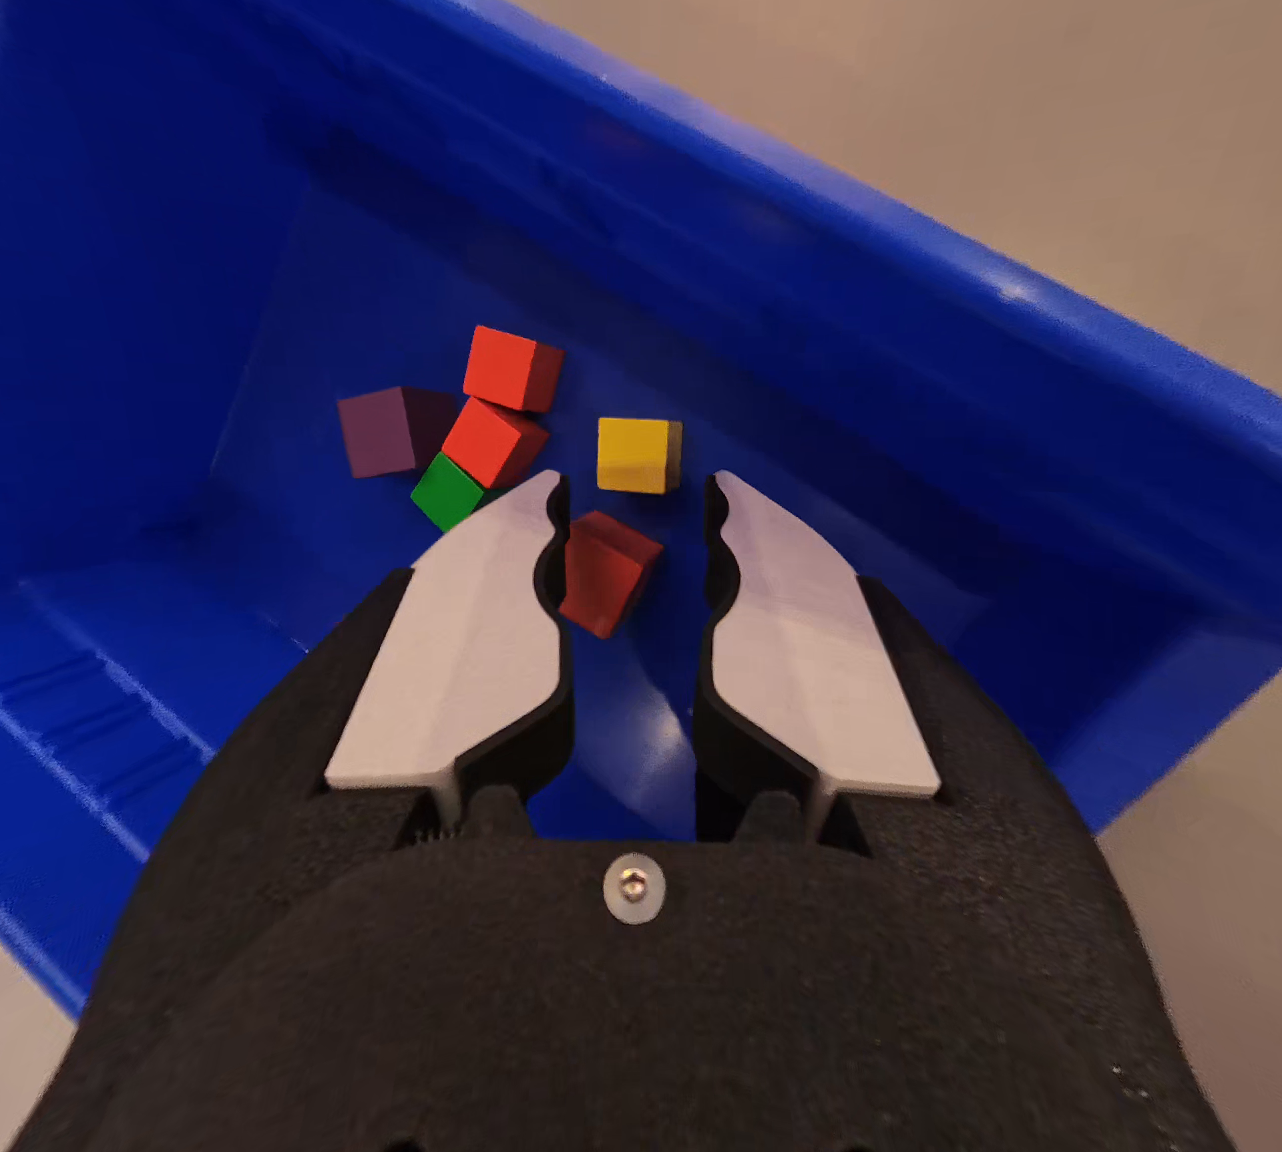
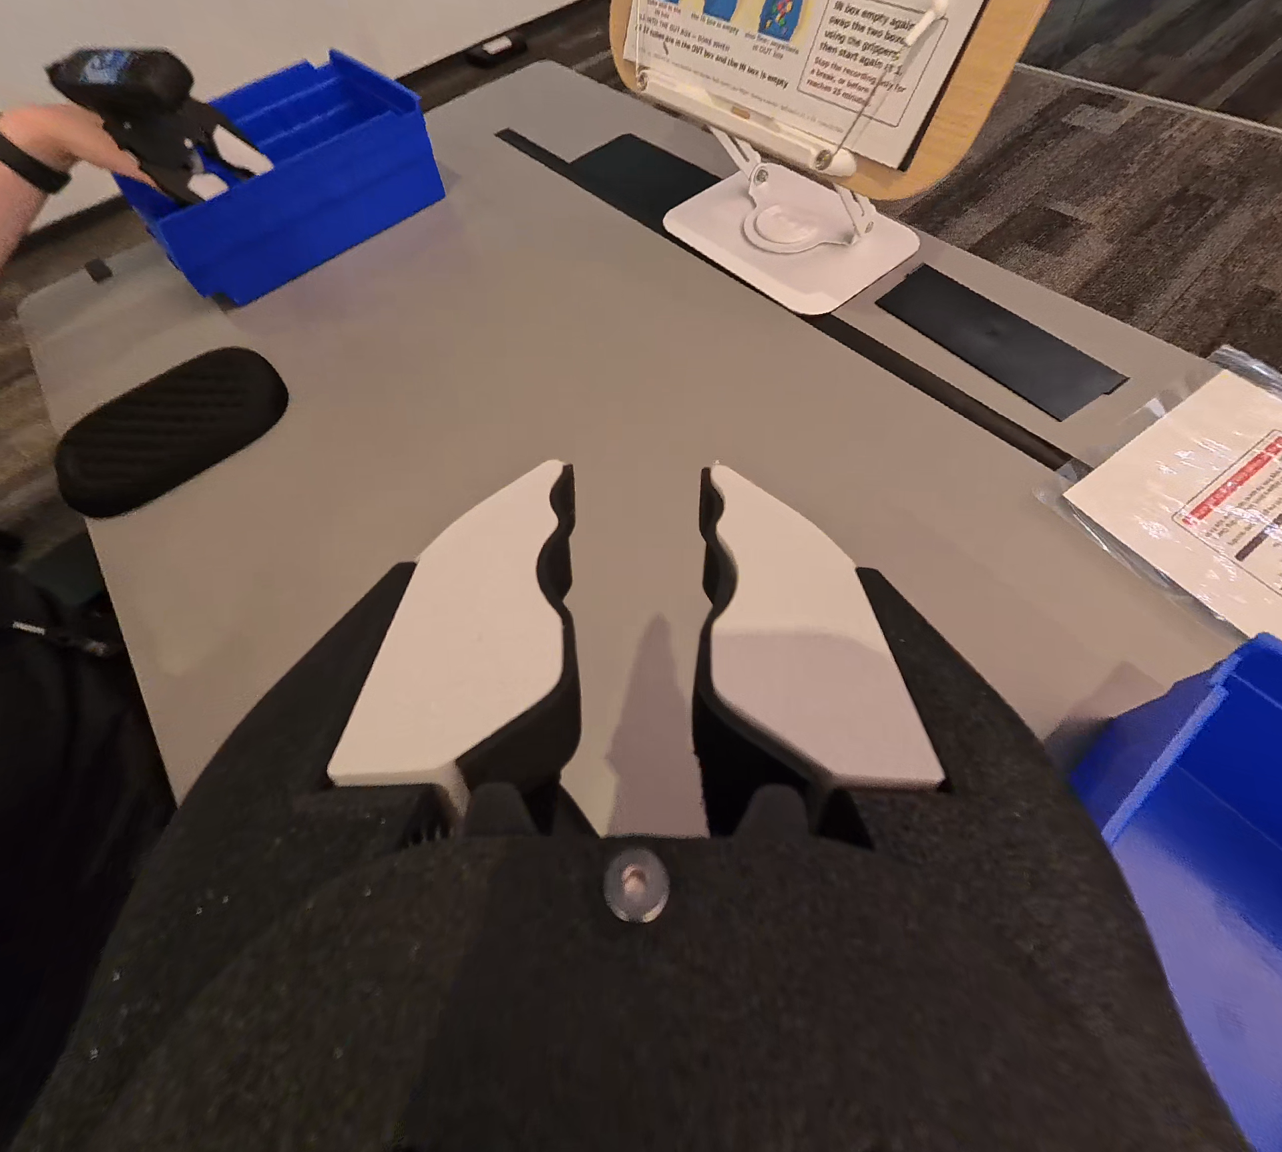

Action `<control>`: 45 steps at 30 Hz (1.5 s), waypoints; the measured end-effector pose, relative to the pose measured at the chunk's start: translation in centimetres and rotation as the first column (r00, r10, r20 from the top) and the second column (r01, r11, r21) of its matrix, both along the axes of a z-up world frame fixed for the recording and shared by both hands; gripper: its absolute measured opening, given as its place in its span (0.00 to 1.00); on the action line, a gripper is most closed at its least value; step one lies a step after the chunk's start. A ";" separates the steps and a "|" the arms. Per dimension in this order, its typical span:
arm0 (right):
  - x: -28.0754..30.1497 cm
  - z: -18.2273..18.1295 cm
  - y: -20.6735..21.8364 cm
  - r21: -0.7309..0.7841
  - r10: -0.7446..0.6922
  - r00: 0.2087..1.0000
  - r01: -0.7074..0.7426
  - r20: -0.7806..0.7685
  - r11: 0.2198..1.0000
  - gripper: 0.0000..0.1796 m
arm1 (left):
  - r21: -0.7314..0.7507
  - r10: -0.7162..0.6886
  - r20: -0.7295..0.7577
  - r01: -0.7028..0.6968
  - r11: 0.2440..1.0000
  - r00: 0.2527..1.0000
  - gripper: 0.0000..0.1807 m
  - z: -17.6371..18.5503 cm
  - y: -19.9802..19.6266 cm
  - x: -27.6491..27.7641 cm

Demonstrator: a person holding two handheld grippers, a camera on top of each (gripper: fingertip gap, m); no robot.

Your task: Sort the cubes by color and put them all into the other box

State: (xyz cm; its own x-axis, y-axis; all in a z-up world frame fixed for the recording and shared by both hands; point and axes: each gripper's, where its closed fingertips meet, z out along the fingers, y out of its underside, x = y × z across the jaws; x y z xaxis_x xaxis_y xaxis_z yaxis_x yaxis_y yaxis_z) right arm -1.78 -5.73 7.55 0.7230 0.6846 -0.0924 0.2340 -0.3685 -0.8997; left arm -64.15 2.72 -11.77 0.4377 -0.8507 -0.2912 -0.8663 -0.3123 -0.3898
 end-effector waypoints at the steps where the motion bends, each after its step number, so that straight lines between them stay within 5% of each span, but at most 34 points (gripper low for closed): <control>1: -0.3 0.0 -0.3 0.004 0.012 1.000 -0.012 0.017 1.000 0.19 | -0.009 -0.007 0.002 0.007 1.000 1.000 0.20 -0.3 0.1 0.2; 15: -2.1 -2.0 -1.4 -0.005 0.099 0.993 -0.099 0.071 0.995 0.18 | -0.027 0.051 -0.008 -0.051 0.998 0.999 0.12 -0.9 1.4 -0.1; 20: -4.9 -0.7 0.2 0.039 0.096 0.995 -0.095 -0.026 0.995 0.17 | 0.278 0.079 0.186 -0.129 0.952 0.979 0.12 8.0 2.4 1.1; 23: -9.8 0.7 1.0 0.043 0.154 0.978 -0.149 -0.138 0.988 0.17 | 0.443 -0.058 0.347 -0.109 0.890 0.936 0.12 15.1 0.6 5.9; 28: -21.3 2.2 1.9 -0.022 0.299 0.914 -0.317 -0.273 0.948 0.19 | 0.689 -0.271 0.253 0.024 0.725 0.929 0.12 21.4 -2.6 16.5; 33: -30.3 3.8 3.0 -0.034 0.342 0.888 -0.370 -0.309 0.929 0.19 | 0.740 -0.368 0.137 0.152 0.656 0.920 0.12 21.2 -3.6 25.1; 41: -32.7 1.3 4.8 -0.172 0.308 0.920 -0.354 -0.244 0.919 0.26 | 0.745 -0.431 0.132 0.198 0.637 0.893 0.12 20.7 -4.1 30.1; 45: -33.1 0.4 4.0 -0.197 0.367 0.891 -0.424 -0.269 0.884 0.13 | 0.737 -0.440 0.119 0.218 0.640 0.890 0.12 20.3 -4.2 30.7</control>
